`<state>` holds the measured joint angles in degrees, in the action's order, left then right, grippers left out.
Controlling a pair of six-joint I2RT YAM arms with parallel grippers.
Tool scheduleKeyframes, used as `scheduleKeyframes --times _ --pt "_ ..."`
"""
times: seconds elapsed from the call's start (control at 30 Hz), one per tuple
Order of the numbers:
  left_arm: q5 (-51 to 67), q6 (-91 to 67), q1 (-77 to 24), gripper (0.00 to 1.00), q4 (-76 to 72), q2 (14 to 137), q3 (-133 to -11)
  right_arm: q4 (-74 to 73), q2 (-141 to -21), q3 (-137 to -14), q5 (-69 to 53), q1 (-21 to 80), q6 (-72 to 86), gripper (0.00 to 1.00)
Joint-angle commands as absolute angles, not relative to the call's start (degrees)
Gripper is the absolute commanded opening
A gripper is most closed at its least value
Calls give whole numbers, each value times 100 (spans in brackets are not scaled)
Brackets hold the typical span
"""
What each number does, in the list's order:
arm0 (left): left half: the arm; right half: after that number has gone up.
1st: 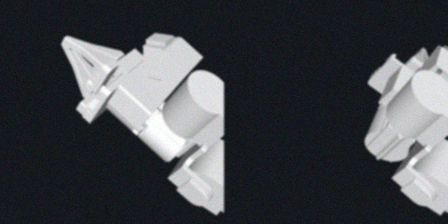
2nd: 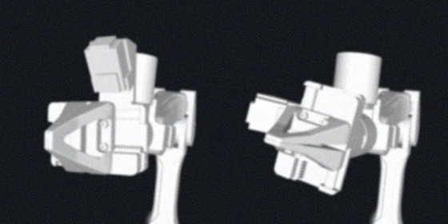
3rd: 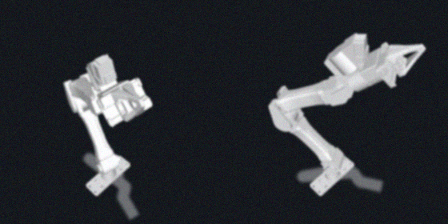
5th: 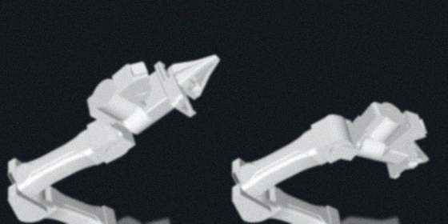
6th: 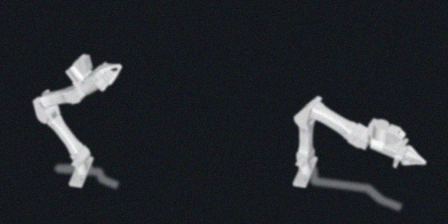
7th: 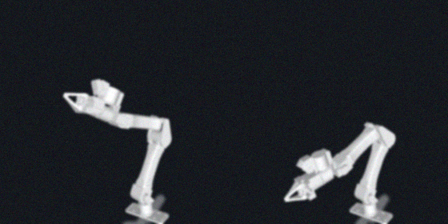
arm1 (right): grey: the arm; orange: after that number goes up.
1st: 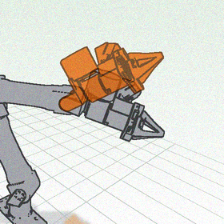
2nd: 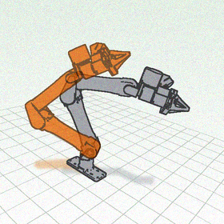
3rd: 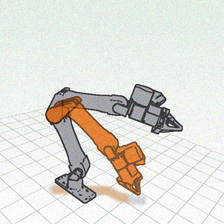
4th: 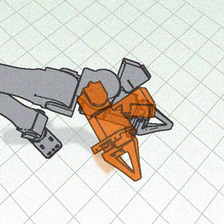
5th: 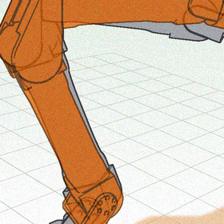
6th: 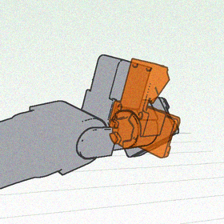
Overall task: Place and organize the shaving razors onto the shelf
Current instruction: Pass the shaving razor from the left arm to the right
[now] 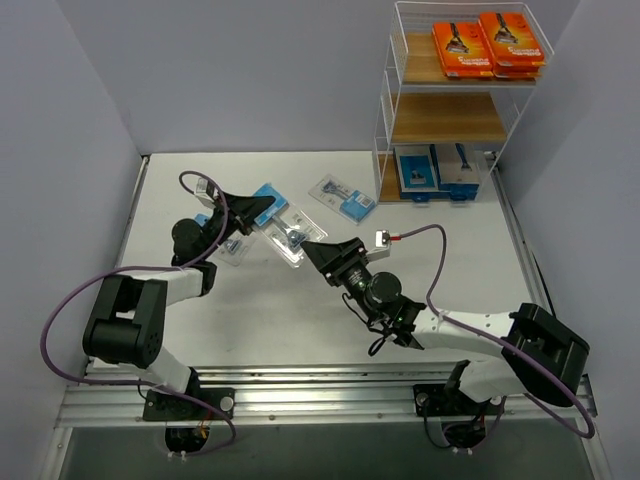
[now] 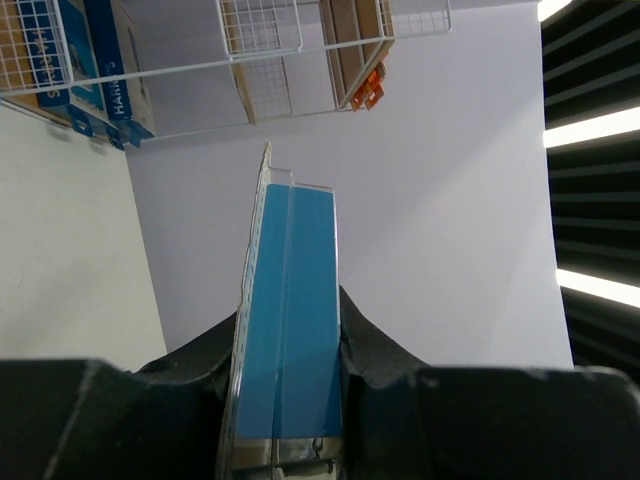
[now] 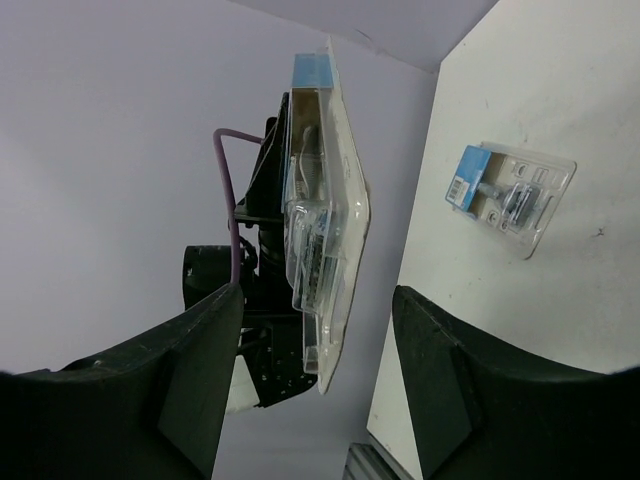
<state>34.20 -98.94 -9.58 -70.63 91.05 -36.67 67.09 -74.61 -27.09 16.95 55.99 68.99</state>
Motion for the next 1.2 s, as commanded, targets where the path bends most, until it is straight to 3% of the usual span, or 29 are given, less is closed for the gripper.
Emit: scheduleKeyframes --times 0.0,0.23,0.63,0.87,1.17 --pt "3209 -9932 -1221 2 -8314 9096 -3744 7251 -7611 -3015 1635 5651 6847 57" --pt "2953 -9923 -1450 2 -8622 9360 -3647 7427 -7813 -3085 1521 5651 6908 42" --pt "2830 -9967 -1459 2 -8763 9580 -3762 7514 -7866 -2971 1441 5739 6996 41" --pt "2865 -9932 -1450 2 -8736 9606 -3788 7822 -8033 -2883 1327 5748 7066 30" --pt "3085 -9800 -1441 2 -8736 9843 -4051 7620 -7875 -2813 1362 5748 7049 25"
